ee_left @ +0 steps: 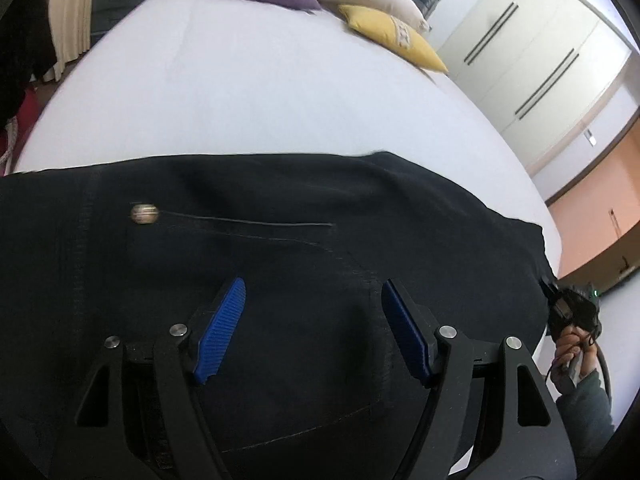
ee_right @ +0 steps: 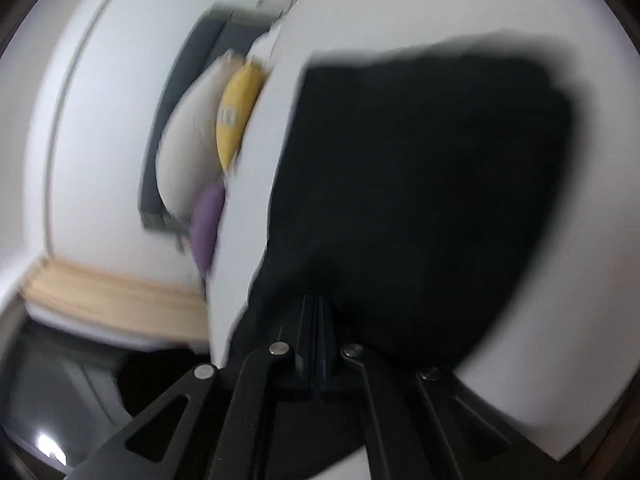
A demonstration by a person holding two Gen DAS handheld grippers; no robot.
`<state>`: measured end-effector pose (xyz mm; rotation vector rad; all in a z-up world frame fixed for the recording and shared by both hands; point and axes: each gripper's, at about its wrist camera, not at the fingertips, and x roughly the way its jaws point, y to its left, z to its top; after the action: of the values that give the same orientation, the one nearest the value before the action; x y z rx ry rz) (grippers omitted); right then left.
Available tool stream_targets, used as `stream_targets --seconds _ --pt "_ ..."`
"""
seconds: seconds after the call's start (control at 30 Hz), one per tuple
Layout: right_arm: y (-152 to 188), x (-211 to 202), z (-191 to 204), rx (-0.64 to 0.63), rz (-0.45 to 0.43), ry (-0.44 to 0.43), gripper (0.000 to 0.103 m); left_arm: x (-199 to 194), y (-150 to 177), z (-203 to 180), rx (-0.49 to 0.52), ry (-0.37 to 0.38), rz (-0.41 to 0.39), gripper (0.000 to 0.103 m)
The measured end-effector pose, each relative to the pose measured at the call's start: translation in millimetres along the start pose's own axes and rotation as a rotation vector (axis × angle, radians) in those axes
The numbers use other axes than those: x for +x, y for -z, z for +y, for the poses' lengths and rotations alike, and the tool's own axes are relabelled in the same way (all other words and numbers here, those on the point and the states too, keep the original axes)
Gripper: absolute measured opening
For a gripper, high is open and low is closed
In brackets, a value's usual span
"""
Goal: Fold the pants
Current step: 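Lower the hem onto the jeans and open the right tool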
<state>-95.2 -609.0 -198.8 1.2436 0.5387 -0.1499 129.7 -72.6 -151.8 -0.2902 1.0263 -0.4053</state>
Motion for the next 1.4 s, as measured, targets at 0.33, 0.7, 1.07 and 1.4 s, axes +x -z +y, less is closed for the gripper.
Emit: stream_targets --seconds 0.33,0.7,1.07,1.4 --pt "4.1 -108.9 6.1 0.003 -0.224 0.068 0.052 -25.6 -14.7 -41.0 0.016 0.038 -0.06 0.07" --pt "61.5 54.2 110.7 -0.097 0.105 -0.105 0.052 118.9 -50.7 -198.9 0.23 0.242 0.209 0.07" --pt "19.4 36.7 46.2 0.002 -0.006 0.017 0.01 100.0 -56.9 -94.5 0.17 0.22 0.161 0.065" --pt "22.6 -43.8 42.1 0.069 -0.158 -0.016 0.056 31.2 -33.9 -88.4 0.033 0.13 -0.007 0.072"
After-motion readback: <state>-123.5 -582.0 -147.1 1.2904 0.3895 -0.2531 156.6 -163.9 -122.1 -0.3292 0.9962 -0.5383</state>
